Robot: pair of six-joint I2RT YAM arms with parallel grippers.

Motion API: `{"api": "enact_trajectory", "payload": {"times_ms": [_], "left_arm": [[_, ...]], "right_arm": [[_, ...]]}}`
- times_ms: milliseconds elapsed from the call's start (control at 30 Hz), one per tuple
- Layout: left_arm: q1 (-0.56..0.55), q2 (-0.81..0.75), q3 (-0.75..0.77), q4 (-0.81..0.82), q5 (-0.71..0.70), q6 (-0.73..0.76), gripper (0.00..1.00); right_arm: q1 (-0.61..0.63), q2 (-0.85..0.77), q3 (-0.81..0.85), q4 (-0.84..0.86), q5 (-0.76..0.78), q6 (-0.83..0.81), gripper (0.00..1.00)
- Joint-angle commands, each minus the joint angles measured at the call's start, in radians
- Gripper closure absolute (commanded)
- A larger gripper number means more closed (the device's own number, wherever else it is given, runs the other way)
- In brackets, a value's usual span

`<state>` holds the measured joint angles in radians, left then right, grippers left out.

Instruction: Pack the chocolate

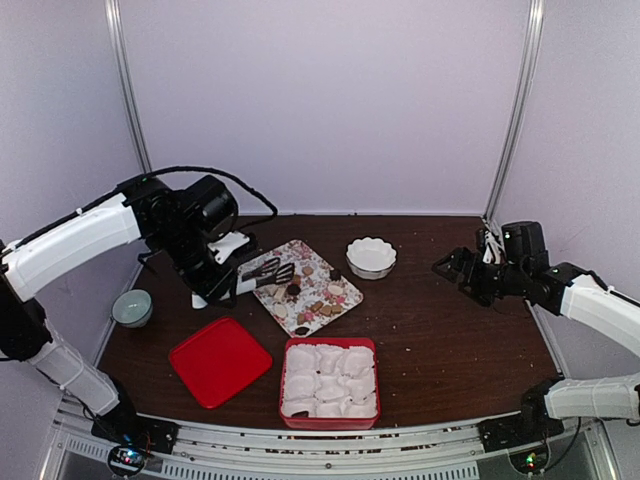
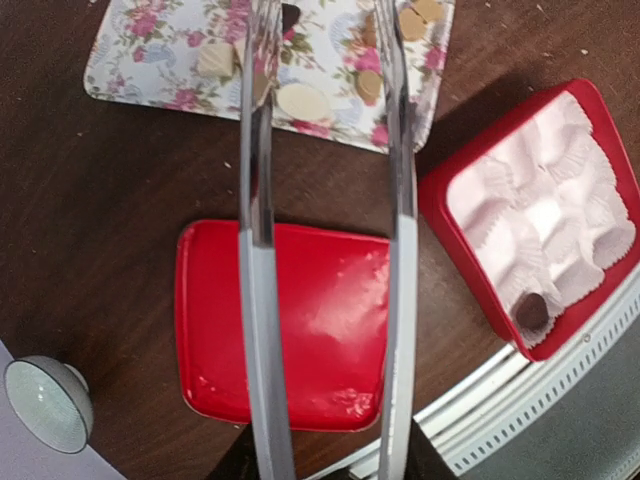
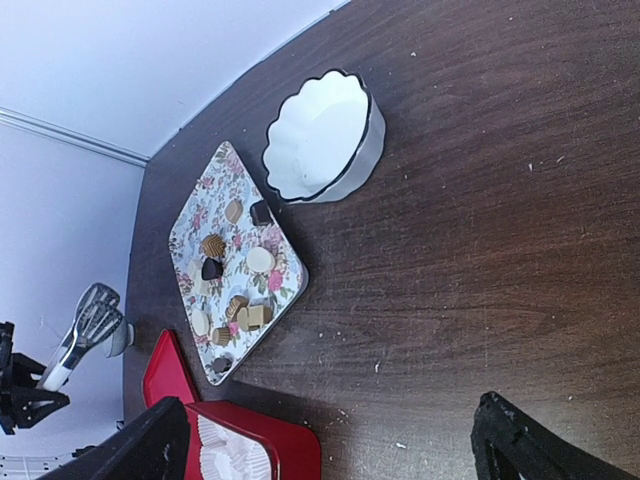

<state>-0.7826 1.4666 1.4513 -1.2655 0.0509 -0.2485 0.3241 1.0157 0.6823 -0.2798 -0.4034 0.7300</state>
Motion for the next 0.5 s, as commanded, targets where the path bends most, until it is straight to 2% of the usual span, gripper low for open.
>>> {"api": "enact_trajectory", "payload": {"times_ms": [0,100,467], "left_arm": [[0.023,0.096,0.104,0.011,-0.134,0.05,0.64],[0.023,0.155,0.138,0.0,-0.169,0.08,0.63],[0.023,0.304,0.18,0.047,-0.129,0.139,0.6]], "right_arm": [[-0.009,0.003,0.03,0.018,0.022,0.006,0.0],[-0.011,0.004,0.027,0.022,0.029,0.011,0.0],[-0.019,0.024,0.028,0.033,0.03,0.019,0.0]]}}
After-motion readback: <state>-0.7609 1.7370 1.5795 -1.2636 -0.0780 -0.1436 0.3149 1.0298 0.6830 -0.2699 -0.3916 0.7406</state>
